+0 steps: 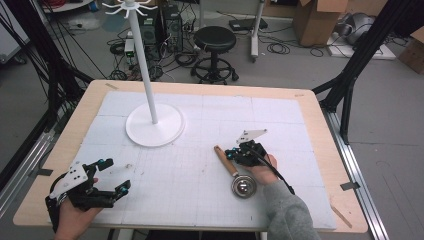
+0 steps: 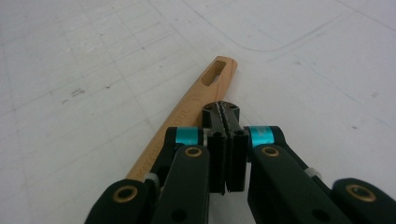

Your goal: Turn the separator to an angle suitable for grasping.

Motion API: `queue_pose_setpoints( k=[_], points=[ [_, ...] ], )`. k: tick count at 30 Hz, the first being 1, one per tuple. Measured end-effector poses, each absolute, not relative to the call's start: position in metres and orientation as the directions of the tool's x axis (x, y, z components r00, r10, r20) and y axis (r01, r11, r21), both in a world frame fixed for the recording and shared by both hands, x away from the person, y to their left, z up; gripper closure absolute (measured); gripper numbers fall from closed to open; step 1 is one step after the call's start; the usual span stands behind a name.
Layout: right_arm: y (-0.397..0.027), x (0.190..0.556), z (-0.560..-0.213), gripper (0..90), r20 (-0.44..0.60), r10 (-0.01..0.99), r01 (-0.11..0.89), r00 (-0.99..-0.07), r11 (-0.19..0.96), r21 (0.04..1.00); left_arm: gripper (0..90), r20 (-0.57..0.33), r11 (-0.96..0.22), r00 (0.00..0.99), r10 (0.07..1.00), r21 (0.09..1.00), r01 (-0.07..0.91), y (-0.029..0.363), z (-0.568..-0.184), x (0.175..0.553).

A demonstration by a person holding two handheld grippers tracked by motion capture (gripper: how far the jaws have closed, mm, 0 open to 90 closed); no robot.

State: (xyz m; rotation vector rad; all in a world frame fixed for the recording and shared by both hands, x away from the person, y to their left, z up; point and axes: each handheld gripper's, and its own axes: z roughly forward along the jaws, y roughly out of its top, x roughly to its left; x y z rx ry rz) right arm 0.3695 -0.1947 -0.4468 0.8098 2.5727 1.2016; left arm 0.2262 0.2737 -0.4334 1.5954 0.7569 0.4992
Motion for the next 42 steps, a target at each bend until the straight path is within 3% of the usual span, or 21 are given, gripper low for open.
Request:
queue_pose_setpoints(
  k=[42],
  points=[
    [-0.150,0.380,-0.441,90.0,0.070,0.413,0.336,-0.908,0.620,0.709,1.8,-0.102,-0.040,0.659,0.745,0.980,0.197,0.291,-0.434,0.211]
  ],
)
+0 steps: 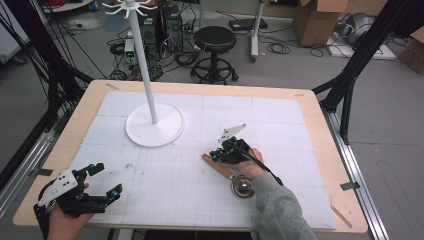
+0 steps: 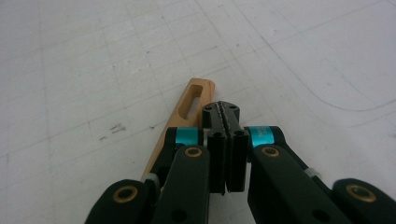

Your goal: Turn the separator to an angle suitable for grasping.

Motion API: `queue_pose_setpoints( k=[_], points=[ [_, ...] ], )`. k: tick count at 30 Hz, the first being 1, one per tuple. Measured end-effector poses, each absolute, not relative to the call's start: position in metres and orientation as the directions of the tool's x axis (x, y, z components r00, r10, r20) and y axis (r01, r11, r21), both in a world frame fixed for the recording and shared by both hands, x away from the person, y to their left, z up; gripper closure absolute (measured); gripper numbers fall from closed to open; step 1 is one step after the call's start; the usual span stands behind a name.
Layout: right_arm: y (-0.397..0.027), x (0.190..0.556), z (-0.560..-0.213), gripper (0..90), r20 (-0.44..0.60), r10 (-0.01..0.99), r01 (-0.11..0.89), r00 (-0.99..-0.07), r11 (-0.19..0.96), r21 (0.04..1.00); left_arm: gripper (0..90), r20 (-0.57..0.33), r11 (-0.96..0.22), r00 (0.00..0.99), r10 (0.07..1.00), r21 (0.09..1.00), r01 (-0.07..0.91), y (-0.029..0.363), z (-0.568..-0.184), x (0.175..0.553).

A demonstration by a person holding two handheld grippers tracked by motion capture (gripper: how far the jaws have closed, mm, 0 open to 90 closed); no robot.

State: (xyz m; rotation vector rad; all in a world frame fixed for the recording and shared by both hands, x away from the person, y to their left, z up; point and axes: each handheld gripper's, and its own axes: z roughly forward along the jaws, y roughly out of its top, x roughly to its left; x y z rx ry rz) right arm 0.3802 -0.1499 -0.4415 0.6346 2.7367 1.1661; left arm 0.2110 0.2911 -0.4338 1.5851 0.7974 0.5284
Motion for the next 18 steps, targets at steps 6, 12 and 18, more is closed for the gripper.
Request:
queue_pose_setpoints(
  k=[6,12,18],
  points=[
    [-0.146,0.379,-0.441,90.0,0.052,0.401,0.317,-0.915,0.632,0.707,1.8,-0.102,-0.043,0.659,0.745,0.979,0.201,0.291,-0.434,0.211],
    [-0.138,0.378,-0.440,90.0,0.039,0.372,0.291,-0.928,0.651,0.701,1.8,-0.100,-0.046,0.657,0.747,0.979,0.201,0.292,-0.434,0.209],
    [-0.131,0.375,-0.440,90.0,0.024,0.333,0.254,-0.943,0.670,0.698,1.8,-0.102,-0.047,0.649,0.753,0.977,0.208,0.295,-0.435,0.208]
  ],
)
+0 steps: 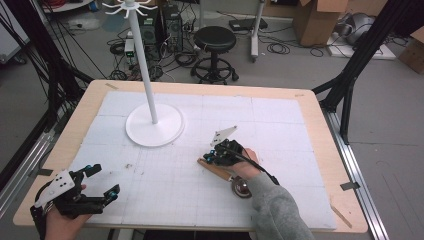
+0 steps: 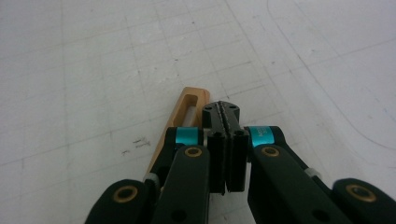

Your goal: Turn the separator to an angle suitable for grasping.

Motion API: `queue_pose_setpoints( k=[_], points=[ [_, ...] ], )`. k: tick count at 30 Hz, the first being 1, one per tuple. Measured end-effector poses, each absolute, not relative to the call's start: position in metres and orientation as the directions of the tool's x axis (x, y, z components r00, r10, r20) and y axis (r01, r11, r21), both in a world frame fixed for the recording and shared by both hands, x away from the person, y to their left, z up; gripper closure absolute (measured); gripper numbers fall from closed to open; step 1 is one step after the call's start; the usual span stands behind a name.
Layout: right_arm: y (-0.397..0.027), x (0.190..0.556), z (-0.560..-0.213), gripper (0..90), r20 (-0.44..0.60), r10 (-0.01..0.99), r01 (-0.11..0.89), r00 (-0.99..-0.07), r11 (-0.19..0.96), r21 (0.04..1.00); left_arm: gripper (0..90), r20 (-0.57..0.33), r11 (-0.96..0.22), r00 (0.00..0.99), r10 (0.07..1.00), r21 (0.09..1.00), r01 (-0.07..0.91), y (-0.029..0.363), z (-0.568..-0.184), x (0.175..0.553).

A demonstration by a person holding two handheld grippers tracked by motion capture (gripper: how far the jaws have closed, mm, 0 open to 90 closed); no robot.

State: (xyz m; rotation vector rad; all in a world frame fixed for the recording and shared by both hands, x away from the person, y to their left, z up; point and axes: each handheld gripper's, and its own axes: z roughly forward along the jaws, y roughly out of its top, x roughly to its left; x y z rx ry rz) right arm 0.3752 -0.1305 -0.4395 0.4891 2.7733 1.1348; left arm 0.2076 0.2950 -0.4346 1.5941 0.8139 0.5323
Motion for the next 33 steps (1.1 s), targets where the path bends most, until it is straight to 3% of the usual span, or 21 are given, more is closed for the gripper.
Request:
queue_pose_setpoints(
  k=[16,28,33],
  points=[
    [-0.112,0.368,-0.438,90.0,0.025,0.236,0.189,-0.971,0.707,0.681,1.8,-0.100,-0.043,0.645,0.758,0.978,0.203,0.298,-0.434,0.204],
    [-0.108,0.364,-0.436,90.0,0.063,0.221,0.204,-0.973,0.707,0.678,1.8,-0.098,-0.047,0.641,0.761,0.978,0.205,0.297,-0.434,0.205],
    [-0.108,0.363,-0.434,90.0,0.030,0.222,0.184,-0.974,0.714,0.675,1.8,-0.097,-0.046,0.642,0.760,0.978,0.202,0.297,-0.434,0.205]
  ],
)
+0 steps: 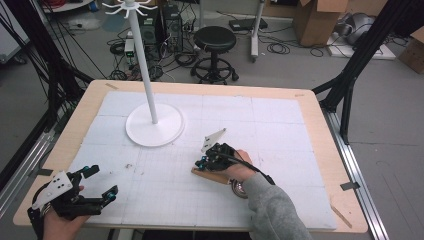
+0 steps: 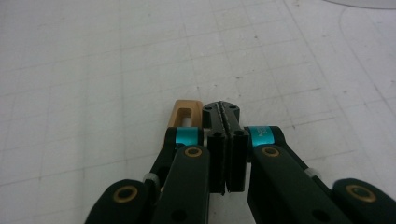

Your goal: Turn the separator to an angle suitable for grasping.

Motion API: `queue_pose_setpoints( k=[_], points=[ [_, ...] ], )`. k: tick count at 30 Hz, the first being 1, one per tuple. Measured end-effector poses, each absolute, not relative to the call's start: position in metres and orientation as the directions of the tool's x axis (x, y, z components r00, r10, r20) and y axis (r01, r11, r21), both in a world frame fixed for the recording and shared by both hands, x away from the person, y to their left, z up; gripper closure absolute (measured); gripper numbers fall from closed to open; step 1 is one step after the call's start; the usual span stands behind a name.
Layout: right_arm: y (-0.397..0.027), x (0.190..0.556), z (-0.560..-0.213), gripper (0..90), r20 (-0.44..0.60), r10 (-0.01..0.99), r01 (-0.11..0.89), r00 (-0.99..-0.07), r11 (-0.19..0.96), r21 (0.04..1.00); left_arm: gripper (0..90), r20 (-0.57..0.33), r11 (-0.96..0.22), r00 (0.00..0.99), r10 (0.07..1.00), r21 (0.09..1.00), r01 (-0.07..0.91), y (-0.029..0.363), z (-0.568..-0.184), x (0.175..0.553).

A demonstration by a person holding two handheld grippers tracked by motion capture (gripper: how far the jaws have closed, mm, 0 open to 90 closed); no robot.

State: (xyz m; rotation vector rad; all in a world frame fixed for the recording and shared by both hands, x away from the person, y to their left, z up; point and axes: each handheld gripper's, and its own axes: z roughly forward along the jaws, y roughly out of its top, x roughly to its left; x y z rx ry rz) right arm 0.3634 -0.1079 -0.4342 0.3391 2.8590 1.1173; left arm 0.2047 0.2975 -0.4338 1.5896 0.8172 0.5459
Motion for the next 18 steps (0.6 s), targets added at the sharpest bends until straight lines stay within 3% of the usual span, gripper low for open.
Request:
queue_pose_setpoints(
  k=[5,7,10,16,18],
  points=[
    [-0.112,0.359,-0.425,89.8,0.026,0.247,0.195,-0.969,0.691,0.696,1.8,-0.100,-0.040,0.644,0.759,0.979,0.200,0.298,-0.433,0.206],
    [-0.114,0.356,-0.421,85.6,0.010,0.251,0.184,-0.968,0.685,0.705,1.8,-0.102,-0.037,0.643,0.759,0.979,0.198,0.297,-0.433,0.207],
    [-0.118,0.351,-0.414,71.4,0.016,0.265,0.195,-0.964,0.663,0.722,1.8,-0.103,-0.033,0.646,0.756,0.980,0.195,0.295,-0.432,0.210],
    [-0.133,0.345,-0.406,53.2,0.049,0.301,0.235,-0.952,0.622,0.747,1.8,-0.100,-0.040,0.662,0.743,0.980,0.193,0.286,-0.430,0.216],
    [-0.138,0.343,-0.406,42.1,0.053,0.313,0.247,-0.948,0.624,0.741,1.8,-0.097,-0.043,0.663,0.742,0.981,0.191,0.284,-0.430,0.218]
  ],
)
